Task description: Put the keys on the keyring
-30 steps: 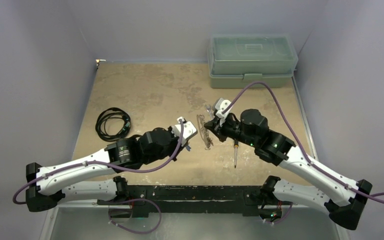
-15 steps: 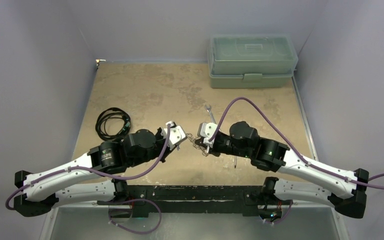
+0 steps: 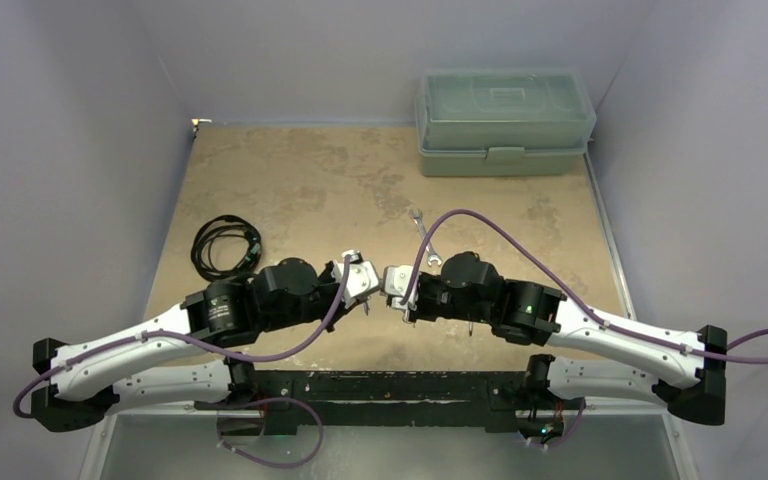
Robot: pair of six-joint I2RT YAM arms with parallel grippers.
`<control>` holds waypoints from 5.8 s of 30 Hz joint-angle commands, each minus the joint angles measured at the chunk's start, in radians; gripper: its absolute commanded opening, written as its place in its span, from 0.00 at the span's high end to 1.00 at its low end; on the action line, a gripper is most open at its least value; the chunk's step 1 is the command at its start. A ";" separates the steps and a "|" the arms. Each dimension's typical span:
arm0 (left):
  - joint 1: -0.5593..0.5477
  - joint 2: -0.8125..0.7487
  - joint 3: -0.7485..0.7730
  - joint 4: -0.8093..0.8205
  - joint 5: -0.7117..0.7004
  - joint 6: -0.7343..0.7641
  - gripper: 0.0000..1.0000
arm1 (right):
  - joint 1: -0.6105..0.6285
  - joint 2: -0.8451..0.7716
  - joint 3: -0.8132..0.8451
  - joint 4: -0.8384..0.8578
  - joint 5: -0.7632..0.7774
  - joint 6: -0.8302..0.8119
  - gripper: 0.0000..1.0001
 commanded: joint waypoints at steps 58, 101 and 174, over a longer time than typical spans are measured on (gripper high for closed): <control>-0.030 0.132 -0.006 0.084 0.194 0.056 1.00 | 0.026 -0.054 0.051 -0.039 -0.090 -0.020 1.00; -0.062 0.152 -0.026 0.079 0.206 0.046 1.00 | 0.029 -0.171 0.120 -0.069 -0.075 0.087 1.00; 0.044 -0.242 -0.247 0.458 0.300 0.216 0.74 | 0.029 -0.125 0.020 0.180 -0.217 0.063 1.00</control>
